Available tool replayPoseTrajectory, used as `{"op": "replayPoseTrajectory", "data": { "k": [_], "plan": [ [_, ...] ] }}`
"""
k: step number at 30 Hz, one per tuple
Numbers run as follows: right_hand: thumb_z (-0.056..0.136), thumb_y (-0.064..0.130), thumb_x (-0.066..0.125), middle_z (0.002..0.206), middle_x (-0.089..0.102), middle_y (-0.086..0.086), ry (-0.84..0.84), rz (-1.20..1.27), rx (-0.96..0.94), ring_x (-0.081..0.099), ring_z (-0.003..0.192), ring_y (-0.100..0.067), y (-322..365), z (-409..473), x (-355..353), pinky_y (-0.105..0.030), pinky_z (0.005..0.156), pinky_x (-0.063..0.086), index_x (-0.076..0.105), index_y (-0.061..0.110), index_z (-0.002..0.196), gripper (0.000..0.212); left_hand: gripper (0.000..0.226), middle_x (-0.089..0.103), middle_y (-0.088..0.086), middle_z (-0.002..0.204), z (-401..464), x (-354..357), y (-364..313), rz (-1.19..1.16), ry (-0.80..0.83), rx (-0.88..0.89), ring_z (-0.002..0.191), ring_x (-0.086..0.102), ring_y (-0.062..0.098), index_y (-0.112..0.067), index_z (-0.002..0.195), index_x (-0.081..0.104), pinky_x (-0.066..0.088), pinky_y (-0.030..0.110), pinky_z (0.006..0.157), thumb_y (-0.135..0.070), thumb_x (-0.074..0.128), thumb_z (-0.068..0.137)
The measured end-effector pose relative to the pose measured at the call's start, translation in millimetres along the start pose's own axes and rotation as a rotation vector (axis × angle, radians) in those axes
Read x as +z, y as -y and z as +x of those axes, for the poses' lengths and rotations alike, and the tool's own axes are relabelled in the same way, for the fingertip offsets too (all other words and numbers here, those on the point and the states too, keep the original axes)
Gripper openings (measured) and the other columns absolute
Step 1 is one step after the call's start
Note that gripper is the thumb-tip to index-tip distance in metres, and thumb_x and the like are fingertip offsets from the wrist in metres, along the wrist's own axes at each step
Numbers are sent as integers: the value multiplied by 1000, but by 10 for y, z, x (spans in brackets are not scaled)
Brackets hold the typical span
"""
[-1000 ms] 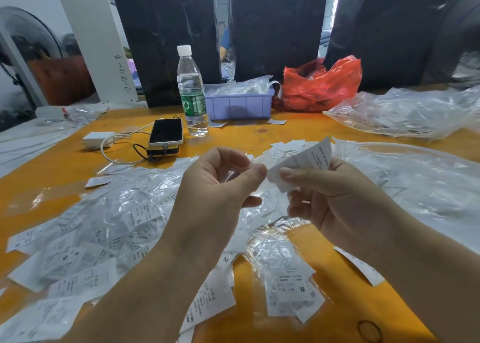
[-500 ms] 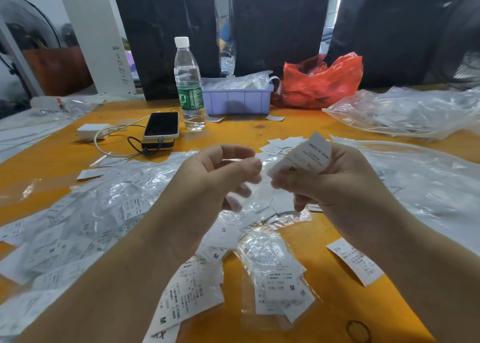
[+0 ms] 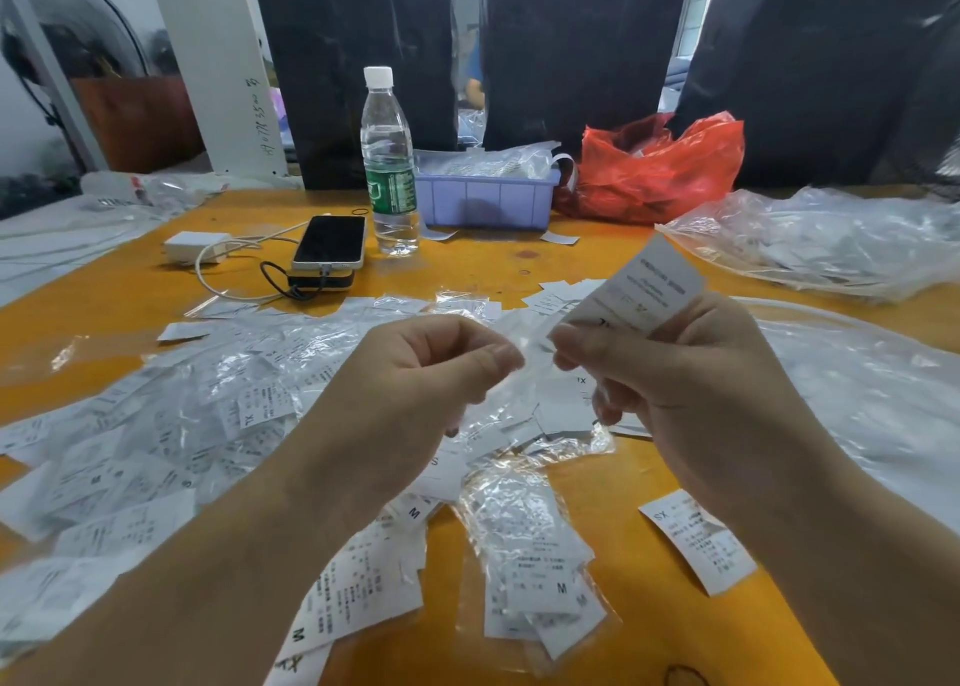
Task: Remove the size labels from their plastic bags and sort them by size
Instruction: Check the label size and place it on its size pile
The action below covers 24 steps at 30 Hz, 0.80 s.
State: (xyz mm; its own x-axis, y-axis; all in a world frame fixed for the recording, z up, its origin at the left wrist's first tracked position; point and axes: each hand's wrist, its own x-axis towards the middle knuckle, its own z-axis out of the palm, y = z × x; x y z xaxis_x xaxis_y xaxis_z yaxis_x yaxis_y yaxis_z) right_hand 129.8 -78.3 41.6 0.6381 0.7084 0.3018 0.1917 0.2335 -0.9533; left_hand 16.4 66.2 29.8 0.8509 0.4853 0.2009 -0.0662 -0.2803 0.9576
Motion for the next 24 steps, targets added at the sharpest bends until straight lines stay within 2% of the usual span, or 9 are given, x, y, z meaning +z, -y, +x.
{"op": "replayPoseTrajectory", "data": {
  "k": [3, 6, 8, 11, 18, 22, 24],
  "plan": [
    [70, 10, 77, 68, 64, -15, 24, -41, 4, 52, 50, -13, 5, -5, 11, -25, 48, 46, 69, 2, 80, 15, 17, 50, -13, 52, -4, 34, 2, -39, 37, -4, 49, 45, 2, -19, 81, 75, 44, 17, 52, -33, 66, 77],
    [78, 4, 75, 73, 63, -21, 13, -92, 7, 53, 53, -14, 0, -10, 20, -24, 48, 47, 68, 0, 83, 9, 19, 50, -12, 52, -9, 50, 22, -32, 59, -2, 50, 45, 3, -20, 77, 73, 46, 20, 54, -39, 72, 74],
    [79, 7, 75, 69, 63, -14, -3, -123, 14, 54, 52, -12, -3, -4, 11, -22, 49, 49, 69, 2, 84, 9, 19, 52, -12, 53, -8, 40, 35, -26, 63, -3, 51, 47, 4, -23, 72, 71, 45, 26, 57, -41, 77, 74],
    [80, 9, 74, 60, 61, 0, 17, -141, 45, 56, 50, -10, -14, -2, 4, -21, 51, 51, 70, 6, 86, 9, 17, 53, -12, 55, -6, 29, 46, -36, 71, 12, 53, 48, 6, -25, 70, 69, 44, 29, 58, -41, 72, 70],
    [77, 4, 73, 62, 60, -5, 57, -46, 106, 55, 52, -15, -11, 23, 4, -24, 50, 50, 70, -1, 87, 11, 13, 53, -12, 56, 1, 31, 58, -85, 137, 39, 53, 49, 4, -26, 68, 69, 45, 20, 53, -38, 75, 68],
    [66, 15, 74, 65, 63, -6, 105, -13, 140, 56, 54, -16, 12, 31, -18, -24, 50, 50, 70, -2, 87, 28, 11, 56, -10, 61, -14, 34, 39, -93, 156, 43, 57, 51, 4, -27, 70, 70, 45, 19, 54, -37, 75, 68],
    [66, 14, 74, 67, 63, -7, 109, -32, 138, 56, 54, -16, 22, 34, -27, -24, 51, 51, 72, 0, 84, 23, 9, 56, -11, 61, -31, 25, 23, -101, 163, 38, 56, 50, 4, -27, 72, 71, 45, 20, 54, -34, 74, 69]
  ]
}}
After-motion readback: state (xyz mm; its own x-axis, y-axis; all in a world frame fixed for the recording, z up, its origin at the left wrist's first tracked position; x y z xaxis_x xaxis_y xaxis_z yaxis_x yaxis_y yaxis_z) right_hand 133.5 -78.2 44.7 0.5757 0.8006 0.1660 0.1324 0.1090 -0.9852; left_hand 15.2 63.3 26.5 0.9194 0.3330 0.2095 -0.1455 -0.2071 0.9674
